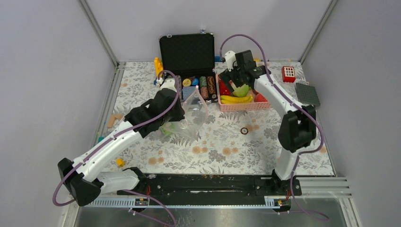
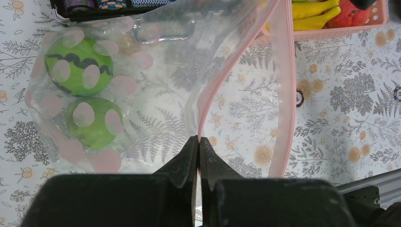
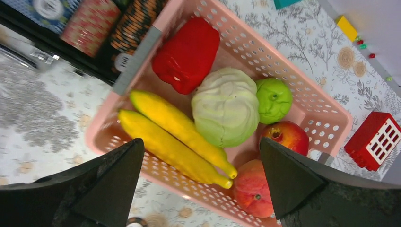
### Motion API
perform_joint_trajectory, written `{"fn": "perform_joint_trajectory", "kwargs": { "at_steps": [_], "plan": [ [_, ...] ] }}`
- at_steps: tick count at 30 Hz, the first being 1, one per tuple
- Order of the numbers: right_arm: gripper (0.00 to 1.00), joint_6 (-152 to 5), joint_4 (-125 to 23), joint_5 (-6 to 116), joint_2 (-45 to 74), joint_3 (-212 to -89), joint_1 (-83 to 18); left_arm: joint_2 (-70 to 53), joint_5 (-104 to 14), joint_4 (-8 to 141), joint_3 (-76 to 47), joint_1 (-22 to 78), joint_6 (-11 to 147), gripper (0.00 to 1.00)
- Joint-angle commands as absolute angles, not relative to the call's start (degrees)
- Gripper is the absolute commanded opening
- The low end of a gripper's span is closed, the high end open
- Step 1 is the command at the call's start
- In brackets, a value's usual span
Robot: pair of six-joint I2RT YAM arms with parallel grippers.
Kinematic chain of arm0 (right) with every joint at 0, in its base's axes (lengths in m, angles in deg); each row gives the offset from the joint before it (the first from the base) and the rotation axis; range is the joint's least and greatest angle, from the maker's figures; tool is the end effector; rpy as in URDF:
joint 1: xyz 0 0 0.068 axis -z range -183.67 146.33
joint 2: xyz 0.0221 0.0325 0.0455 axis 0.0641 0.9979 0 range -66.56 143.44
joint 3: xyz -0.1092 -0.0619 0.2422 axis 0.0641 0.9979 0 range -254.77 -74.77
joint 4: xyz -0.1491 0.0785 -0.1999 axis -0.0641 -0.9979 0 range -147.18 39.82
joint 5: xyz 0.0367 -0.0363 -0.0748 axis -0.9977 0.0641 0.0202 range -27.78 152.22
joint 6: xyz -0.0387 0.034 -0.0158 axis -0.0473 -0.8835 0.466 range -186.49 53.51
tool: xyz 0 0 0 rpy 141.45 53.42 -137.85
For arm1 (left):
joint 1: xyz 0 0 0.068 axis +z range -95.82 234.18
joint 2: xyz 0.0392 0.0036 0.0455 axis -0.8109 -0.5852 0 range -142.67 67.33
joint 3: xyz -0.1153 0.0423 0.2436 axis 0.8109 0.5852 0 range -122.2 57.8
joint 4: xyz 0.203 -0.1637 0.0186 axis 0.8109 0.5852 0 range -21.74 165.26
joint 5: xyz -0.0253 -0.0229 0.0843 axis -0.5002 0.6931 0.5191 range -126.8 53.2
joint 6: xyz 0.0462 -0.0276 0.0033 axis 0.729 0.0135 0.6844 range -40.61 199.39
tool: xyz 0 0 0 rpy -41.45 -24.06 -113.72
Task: Place the food in the zip-top bag and seal the zipper
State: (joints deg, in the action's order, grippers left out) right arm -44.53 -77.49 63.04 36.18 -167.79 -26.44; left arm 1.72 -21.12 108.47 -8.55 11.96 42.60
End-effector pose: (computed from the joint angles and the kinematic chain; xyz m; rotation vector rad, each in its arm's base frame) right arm 0.3850 0.1609 0.3227 -0.8361 2.0535 -0.0082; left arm 0.1833 -0.1533 0.3483 -0.0397 2.2659 -0.4387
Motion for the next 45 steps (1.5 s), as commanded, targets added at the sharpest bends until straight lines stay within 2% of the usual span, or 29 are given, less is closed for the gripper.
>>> {"fn": "perform_joint_trajectory", "kwargs": {
  "at_steps": [1, 17, 27, 33, 37, 41, 45],
  "plan": [
    [1.00, -35.7, -82.8, 64.9, 42.6, -174.9, -25.2, 3.3, -20.0, 105.9, -8.1, 12.3, 43.8, 0.00],
    [1.00, -31.9, -87.5, 64.9, 61.3, -189.2, -22.2, 3.8, -20.6, 105.3, -7.8, 12.4, 43.9, 0.00],
    [0.98, -35.2, -92.1, 65.3, 67.4, -193.2, -21.5, 3.3, -18.5, 105.6, -7.5, 12.4, 43.4, 0.00],
    [0.81, -36.8, -93.7, 64.2, 66.1, -194.1, -21.4, 3.0, -18.5, 105.9, -7.8, 12.4, 43.2, 0.00],
    [0.61, -38.8, -93.0, 65.3, 63.3, -194.7, -21.4, 2.7, -19.3, 105.8, -8.0, 12.4, 42.9, 0.00],
    [0.50, -42.1, -90.5, 69.2, 59.1, -193.9, -21.4, 2.9, -19.6, 104.5, -7.1, 12.4, 42.5, 0.00],
    [0.42, -44.2, -84.3, 68.7, 51.0, -186.7, -21.5, 3.0, -19.7, 104.4, -7.1, 12.4, 42.5, 0.00]
  ]
}}
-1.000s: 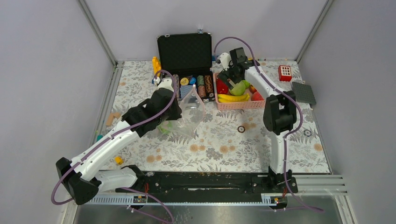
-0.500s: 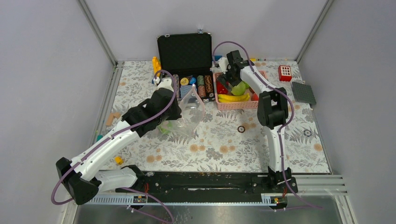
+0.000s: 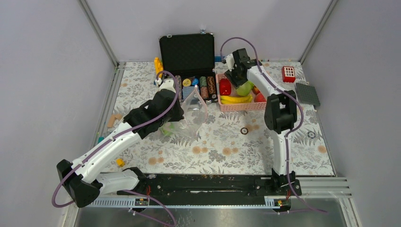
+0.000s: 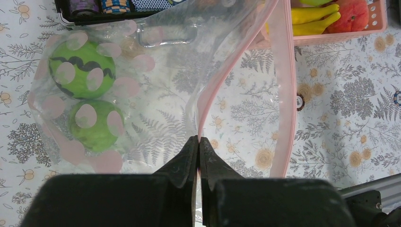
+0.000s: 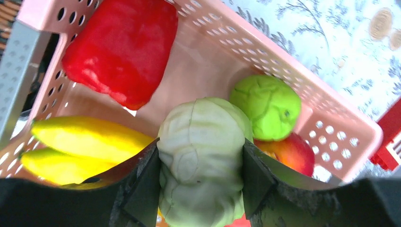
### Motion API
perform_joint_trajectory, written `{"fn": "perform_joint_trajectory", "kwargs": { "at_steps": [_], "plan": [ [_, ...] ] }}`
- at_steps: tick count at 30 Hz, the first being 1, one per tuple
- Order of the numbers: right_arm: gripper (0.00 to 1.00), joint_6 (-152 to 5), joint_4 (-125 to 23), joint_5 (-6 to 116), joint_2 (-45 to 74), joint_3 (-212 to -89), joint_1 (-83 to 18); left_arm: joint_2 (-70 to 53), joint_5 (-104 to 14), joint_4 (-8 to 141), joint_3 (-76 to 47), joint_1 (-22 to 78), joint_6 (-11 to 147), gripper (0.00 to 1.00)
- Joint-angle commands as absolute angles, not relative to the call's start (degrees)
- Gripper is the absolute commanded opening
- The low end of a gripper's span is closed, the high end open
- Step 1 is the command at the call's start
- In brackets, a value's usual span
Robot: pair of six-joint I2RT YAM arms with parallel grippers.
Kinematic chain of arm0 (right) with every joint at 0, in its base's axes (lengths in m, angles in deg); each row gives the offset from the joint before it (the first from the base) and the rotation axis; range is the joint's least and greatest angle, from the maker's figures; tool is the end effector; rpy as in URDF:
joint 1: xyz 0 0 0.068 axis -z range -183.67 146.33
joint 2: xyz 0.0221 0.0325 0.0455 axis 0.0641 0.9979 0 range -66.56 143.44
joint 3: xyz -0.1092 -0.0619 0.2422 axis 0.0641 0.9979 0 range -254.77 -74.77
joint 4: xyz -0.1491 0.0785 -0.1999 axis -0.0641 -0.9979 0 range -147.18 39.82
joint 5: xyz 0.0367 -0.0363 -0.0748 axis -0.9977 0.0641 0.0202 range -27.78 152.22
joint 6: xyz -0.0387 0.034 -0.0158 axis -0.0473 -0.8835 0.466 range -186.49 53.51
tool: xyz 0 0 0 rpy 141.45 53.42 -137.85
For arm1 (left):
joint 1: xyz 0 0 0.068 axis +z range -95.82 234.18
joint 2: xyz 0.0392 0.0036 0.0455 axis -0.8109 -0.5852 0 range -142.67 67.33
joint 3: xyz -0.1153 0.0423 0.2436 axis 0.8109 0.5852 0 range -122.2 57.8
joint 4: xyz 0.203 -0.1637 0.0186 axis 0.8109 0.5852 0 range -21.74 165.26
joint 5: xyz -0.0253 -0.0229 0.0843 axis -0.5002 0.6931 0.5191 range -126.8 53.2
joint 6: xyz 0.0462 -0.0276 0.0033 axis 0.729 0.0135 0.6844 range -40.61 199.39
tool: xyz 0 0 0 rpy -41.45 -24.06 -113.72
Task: Place the food in the zip-top bag and seal the zipper
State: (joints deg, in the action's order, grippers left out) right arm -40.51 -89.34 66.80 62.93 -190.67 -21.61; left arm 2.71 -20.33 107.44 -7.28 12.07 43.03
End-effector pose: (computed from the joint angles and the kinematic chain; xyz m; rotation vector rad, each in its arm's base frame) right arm 0.4826 0.1531 0.2308 -0.9013 2.3258 -0.1586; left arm 0.1816 -0.1505 0.3464 -0.0431 2.2483 -0.4296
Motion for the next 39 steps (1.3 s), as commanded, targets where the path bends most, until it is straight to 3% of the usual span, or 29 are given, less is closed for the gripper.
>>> {"fn": "perform_joint_trajectory", "kwargs": {
  "at_steps": [1, 7, 16, 24, 33, 39],
  "plan": [
    [0.41, -45.1, -82.3, 68.8, 48.8, -184.5, -21.4, 3.0, -19.5, 104.3, -7.1, 12.4, 42.6, 0.00],
    [0.38, -53.0, -72.7, 64.6, 34.1, -171.6, -21.4, 3.3, -20.3, 103.5, -7.3, 12.4, 42.7, 0.00],
    [0.40, -71.4, -47.4, 27.9, 10.2, -147.3, -21.5, 3.0, -20.8, 102.8, -7.8, 12.4, 42.8, 0.00],
    [0.41, -94.3, -21.8, 13.1, 3.3, -137.2, -23.3, 3.3, -21.9, 101.7, -7.4, 12.4, 42.9, 0.00],
    [0.40, -98.5, -14.8, 15.9, 5.8, -131.3, -34.5, 4.5, -23.5, 100.7, -6.7, 12.4, 42.3, 0.00],
    [0.40, -95.7, -17.9, 26.9, 8.1, -129.3, -38.0, 5.8, -25.8, 99.4, -5.9, 12.4, 42.0, 0.00]
  ]
}}
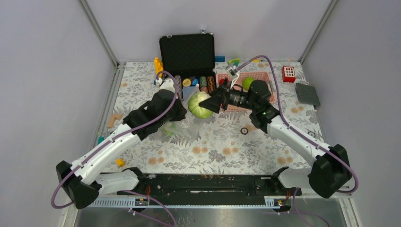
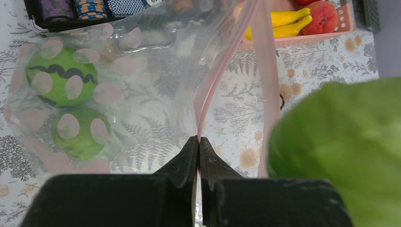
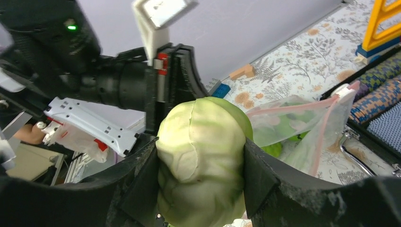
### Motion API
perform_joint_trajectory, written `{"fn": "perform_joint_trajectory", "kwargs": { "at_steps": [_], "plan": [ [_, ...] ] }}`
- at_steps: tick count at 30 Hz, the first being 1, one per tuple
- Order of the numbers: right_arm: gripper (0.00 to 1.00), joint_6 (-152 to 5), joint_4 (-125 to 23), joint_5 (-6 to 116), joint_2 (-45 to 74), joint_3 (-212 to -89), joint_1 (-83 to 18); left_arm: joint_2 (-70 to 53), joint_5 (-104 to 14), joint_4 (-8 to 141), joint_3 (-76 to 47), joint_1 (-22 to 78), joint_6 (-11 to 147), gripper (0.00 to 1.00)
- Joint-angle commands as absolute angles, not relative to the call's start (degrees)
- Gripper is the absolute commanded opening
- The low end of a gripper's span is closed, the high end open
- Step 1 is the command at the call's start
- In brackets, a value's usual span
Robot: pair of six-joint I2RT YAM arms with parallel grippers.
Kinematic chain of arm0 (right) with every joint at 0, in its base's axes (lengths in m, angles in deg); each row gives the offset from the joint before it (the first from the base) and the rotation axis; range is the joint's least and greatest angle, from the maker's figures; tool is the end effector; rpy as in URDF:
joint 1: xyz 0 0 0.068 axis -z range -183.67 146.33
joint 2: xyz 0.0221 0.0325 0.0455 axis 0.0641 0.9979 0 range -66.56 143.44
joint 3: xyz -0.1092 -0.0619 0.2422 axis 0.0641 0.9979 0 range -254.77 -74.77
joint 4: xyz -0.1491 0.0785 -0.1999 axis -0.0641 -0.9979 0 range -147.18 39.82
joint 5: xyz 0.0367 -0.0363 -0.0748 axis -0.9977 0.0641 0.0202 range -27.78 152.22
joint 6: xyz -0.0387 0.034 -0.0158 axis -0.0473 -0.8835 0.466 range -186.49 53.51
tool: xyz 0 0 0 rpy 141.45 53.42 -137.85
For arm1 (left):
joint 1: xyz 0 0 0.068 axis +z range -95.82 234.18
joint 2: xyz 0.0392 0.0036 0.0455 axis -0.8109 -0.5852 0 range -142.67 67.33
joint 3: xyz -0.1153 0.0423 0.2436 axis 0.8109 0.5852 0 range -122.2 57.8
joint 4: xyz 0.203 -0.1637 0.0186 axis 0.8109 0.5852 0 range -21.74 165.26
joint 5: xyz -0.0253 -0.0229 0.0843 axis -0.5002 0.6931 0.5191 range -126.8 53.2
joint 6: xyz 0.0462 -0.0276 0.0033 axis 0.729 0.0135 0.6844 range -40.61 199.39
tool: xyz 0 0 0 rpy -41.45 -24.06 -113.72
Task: Place the food in the zip-top bag and seal the zipper
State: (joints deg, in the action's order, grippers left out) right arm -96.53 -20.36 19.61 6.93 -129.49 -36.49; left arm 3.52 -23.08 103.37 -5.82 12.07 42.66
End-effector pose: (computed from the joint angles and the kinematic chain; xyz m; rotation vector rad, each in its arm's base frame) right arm 0.2345 0.1798 0.3637 -0.7147 1.4201 1.3876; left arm 0.1817 -0.1528 0.3469 -0.0337 2.2147 -0.5207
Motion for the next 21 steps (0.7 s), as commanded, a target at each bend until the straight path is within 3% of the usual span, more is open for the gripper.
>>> {"fn": "perform_joint_trajectory", "kwargs": {
  "at_steps": [1, 11, 16, 21],
  "plan": [
    [0.40, -95.2, -18.6, 28.5, 8.6, -129.2, -38.4, 5.9, -26.0, 99.3, -5.9, 12.4, 42.0, 0.00],
    [0.48, -90.2, -29.9, 42.9, 11.9, -129.6, -42.9, 9.1, -30.1, 96.8, -4.5, 12.4, 42.5, 0.00],
    [0.67, -87.1, -38.0, 50.7, 12.7, -133.8, -46.6, 9.3, -31.6, 96.5, -5.1, 12.3, 42.5, 0.00],
    [0.95, -85.6, -43.5, 55.3, 13.1, -136.5, -48.5, 9.3, -31.5, 96.4, -5.5, 12.4, 42.4, 0.00]
  ]
}}
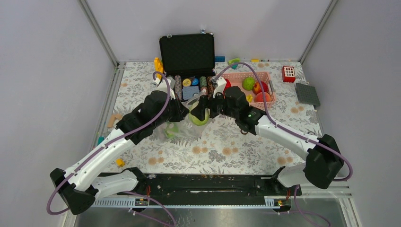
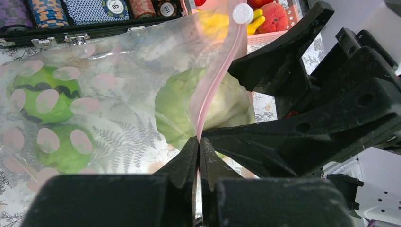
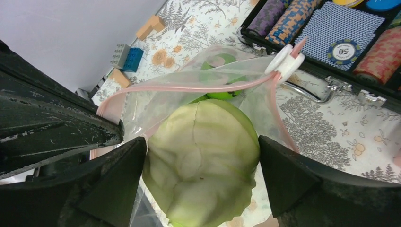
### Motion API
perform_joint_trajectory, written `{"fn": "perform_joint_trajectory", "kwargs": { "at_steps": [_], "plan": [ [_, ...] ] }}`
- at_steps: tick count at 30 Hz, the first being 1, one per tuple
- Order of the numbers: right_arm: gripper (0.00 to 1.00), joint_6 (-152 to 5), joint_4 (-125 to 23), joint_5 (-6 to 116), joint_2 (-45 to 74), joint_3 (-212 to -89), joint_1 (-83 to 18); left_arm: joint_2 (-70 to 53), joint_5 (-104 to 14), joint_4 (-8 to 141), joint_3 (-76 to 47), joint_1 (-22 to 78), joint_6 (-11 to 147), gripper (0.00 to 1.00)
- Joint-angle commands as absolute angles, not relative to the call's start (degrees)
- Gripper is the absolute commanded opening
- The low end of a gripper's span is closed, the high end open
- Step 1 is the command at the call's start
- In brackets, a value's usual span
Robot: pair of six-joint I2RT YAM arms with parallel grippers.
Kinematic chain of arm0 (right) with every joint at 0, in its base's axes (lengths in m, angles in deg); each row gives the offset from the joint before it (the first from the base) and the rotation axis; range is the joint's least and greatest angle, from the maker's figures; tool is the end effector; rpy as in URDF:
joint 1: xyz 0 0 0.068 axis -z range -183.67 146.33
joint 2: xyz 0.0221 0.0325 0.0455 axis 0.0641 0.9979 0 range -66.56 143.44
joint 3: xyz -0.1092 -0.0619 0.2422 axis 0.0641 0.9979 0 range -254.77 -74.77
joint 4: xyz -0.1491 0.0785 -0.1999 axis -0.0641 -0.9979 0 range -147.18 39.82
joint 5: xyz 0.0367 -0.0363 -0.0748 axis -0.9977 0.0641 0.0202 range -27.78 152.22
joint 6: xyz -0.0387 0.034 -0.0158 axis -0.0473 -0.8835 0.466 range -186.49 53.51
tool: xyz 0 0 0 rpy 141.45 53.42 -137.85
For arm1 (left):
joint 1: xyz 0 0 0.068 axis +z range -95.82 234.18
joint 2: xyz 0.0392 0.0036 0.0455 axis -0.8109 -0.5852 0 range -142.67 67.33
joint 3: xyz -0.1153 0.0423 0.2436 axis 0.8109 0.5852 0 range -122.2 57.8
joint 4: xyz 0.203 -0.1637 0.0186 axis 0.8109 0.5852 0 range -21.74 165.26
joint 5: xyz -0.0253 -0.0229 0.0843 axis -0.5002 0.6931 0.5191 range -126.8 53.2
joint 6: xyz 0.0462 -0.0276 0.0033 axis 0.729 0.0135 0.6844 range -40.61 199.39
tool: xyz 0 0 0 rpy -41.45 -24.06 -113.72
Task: Place the food in the zip-top bag and seal the zipper
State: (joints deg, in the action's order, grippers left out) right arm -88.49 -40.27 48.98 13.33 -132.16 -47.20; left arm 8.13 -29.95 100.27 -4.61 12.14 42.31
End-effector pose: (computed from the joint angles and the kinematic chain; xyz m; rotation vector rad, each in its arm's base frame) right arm 0.2329 0.2324 0.3113 -0.5273 1.8305 1.0073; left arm 0.1676 -0.1454 0.3612 0.0170 2.1505 -0.7104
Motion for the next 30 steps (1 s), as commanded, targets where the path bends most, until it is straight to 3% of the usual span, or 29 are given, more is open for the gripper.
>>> {"fn": "perform_joint_trajectory", "kwargs": {
  "at_steps": [1, 16, 26, 30],
  "plan": [
    [0.99, -85.6, -43.8, 55.3, 13.1, -136.8, -48.6, 9.2, -31.3, 96.4, -5.5, 12.4, 42.4, 0.00],
    [1.00, -84.7, -42.5, 53.1, 5.7, -132.5, -49.3, 8.0, -26.5, 97.7, -5.8, 12.4, 42.3, 0.00],
    [1.00, -85.4, -44.1, 70.2, -3.1, -126.9, -48.0, 8.5, -23.4, 98.1, -5.0, 12.3, 43.3, 0.00],
    [1.00, -89.7, -46.0, 69.9, -2.6, -126.8, -42.8, 8.3, -23.1, 98.4, -5.1, 12.4, 43.6, 0.00]
  ]
}}
